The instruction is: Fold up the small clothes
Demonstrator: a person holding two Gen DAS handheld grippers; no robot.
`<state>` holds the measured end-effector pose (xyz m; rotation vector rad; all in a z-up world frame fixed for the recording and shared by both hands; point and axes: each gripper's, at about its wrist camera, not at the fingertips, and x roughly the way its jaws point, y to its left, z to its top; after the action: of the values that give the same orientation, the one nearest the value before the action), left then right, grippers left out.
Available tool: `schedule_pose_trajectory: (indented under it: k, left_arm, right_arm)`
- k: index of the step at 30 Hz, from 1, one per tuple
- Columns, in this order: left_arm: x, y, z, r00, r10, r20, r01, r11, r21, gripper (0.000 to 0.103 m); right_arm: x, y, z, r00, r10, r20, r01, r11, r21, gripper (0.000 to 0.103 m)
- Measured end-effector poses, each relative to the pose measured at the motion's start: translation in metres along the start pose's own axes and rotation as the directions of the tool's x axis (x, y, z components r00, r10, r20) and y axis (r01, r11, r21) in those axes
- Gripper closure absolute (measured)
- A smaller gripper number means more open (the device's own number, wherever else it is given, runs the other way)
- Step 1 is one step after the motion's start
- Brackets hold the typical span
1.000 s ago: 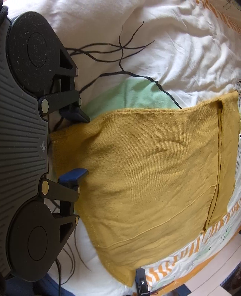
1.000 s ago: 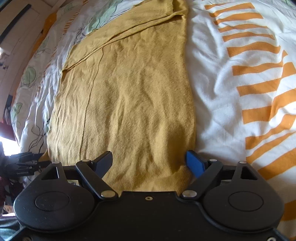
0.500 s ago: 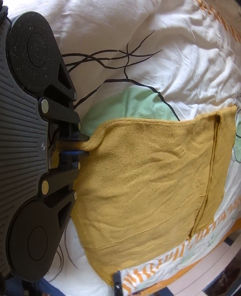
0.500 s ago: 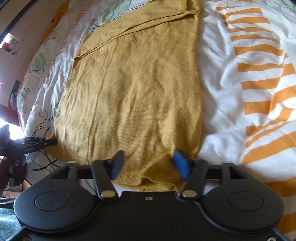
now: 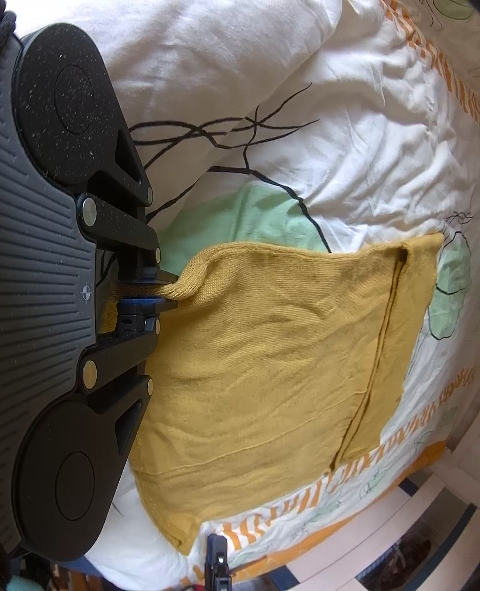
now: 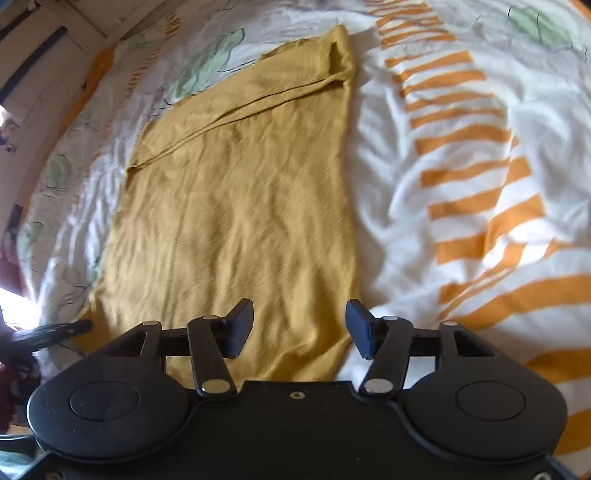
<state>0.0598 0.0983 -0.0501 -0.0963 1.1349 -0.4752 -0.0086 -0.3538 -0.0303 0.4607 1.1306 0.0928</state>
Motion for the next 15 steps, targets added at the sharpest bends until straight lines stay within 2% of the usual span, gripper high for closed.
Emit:
schedule_pose_trajectory:
  k: [3, 7, 10, 12, 13, 14, 15]
  left_arm:
    - [-0.005, 0.003, -0.001, 1.000, -0.005, 0.023, 0.005, 1.000, -0.019, 0.097]
    - [-0.012, 0.006, -0.003, 0.999, -0.011, 0.052, 0.013, 0.999, -0.046, 0.097]
    - [-0.014, 0.008, -0.002, 0.998, -0.017, 0.066, 0.021, 0.998, -0.067, 0.097]
    - [-0.015, 0.010, -0.002, 0.997, -0.020, 0.070, 0.025, 0.997, -0.074, 0.097]
    - [-0.014, 0.010, -0.002, 0.997, -0.021, 0.070, 0.026, 0.997, -0.076, 0.097]
    - [-0.014, 0.010, -0.002, 0.997, -0.021, 0.071, 0.027, 0.997, -0.077, 0.097]
    - [-0.014, 0.011, -0.002, 0.997, -0.021, 0.072, 0.026, 0.997, -0.079, 0.097]
  right_arm:
    - [0.012, 0.004, 0.007, 0.996, -0.069, -0.052, 0.065, 0.996, -0.066, 0.041]
    - [0.035, 0.004, 0.008, 0.984, -0.108, -0.144, 0.093, 0.990, -0.105, 0.042]
    - [0.045, 0.004, 0.007, 0.979, -0.095, -0.179, 0.075, 0.990, -0.116, 0.040]
    - [0.044, 0.003, 0.008, 0.979, -0.040, -0.201, 0.021, 0.995, -0.094, 0.040]
    - [0.043, 0.001, 0.007, 0.977, 0.012, -0.214, -0.026, 0.998, -0.062, 0.042]
    - [0.042, -0.001, 0.007, 0.973, 0.057, -0.224, -0.066, 0.997, -0.035, 0.051]
    - [0.041, -0.002, 0.005, 0.967, 0.091, -0.237, -0.097, 0.995, -0.012, 0.066]
